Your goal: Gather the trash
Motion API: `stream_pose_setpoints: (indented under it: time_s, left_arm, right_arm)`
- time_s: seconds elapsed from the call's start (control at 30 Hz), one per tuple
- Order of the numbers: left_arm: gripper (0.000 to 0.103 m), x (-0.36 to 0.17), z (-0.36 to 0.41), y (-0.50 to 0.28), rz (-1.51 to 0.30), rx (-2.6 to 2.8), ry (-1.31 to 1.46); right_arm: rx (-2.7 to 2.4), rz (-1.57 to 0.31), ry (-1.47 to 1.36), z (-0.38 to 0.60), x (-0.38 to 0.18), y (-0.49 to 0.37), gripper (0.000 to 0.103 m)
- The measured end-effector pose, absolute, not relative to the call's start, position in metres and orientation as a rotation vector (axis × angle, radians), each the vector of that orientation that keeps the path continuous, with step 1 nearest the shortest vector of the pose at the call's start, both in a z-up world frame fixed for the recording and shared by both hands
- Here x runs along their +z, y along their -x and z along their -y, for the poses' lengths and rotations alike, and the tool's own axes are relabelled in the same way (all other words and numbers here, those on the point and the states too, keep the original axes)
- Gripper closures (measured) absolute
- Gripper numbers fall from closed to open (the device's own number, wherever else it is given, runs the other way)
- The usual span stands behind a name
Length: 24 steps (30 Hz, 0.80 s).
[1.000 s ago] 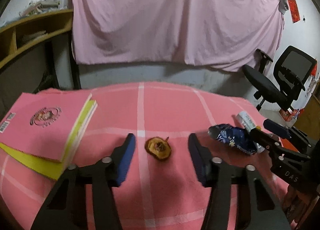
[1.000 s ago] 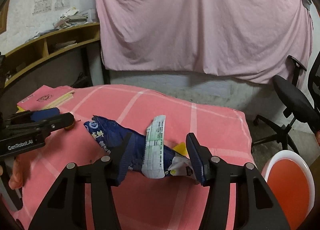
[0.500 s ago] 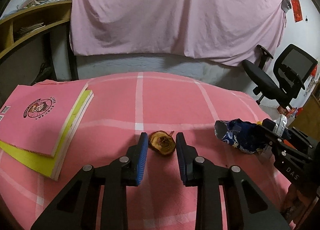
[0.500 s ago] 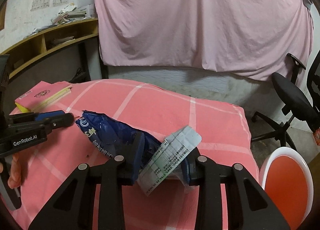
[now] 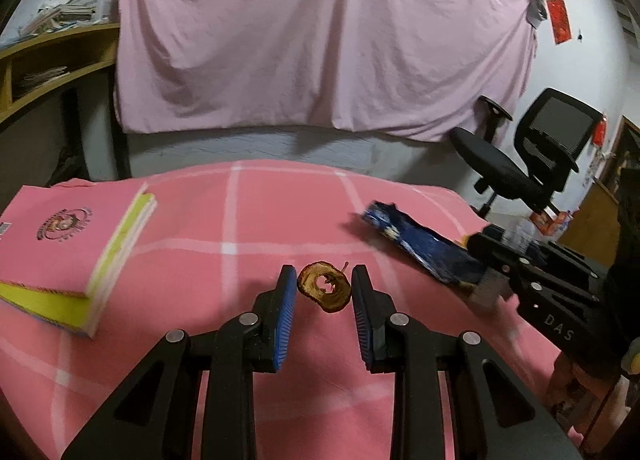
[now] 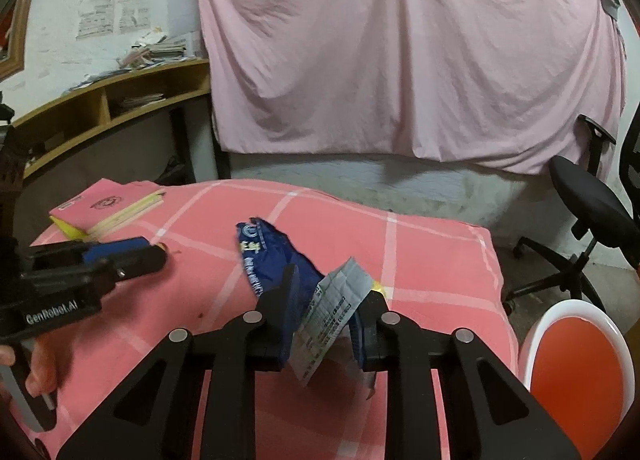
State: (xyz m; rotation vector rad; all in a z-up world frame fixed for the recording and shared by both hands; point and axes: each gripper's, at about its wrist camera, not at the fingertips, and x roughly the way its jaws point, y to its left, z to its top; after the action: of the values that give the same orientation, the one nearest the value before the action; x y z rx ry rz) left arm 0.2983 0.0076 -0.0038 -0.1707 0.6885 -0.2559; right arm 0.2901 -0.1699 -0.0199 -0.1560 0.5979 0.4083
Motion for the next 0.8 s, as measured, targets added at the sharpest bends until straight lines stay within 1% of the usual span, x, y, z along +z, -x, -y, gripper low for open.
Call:
stream_pose_setpoints:
  time_s: [0.27, 0.5, 0.57, 0.7, 0.8]
  left_arm:
    - [0.079, -0.005, 0.0, -0.298, -0.712, -0.272, 0.173]
    - [0.079, -0.004, 0.0, -0.299, -0.722, -0.273, 0.18]
    - [0.079, -0.003, 0.0, -0.298, -0.721, -0.274, 0.177]
    - [0.079, -0.004, 0.001, -0.296, -0.722, -0.277, 0.178]
    - [0.079, -0.004, 0.001, -0.295, -0.72, -0.277, 0.177]
  right_arm:
    - [0.46, -0.629, 0.121, 0.175, -0.02, -0.282, 0.082]
    - [0.492, -0.667, 0.157, 0.169, -0.026, -0.269, 0.083]
    - [0.494, -0.678, 0.169, 0.165, -0.027, -0.269, 0.089]
    - [0.492, -0.687, 0.168, 0.166, -0.028, -0.268, 0.094]
    - [0.496, -0.687, 0.163, 0.168, -0.028, -0.268, 0.096]
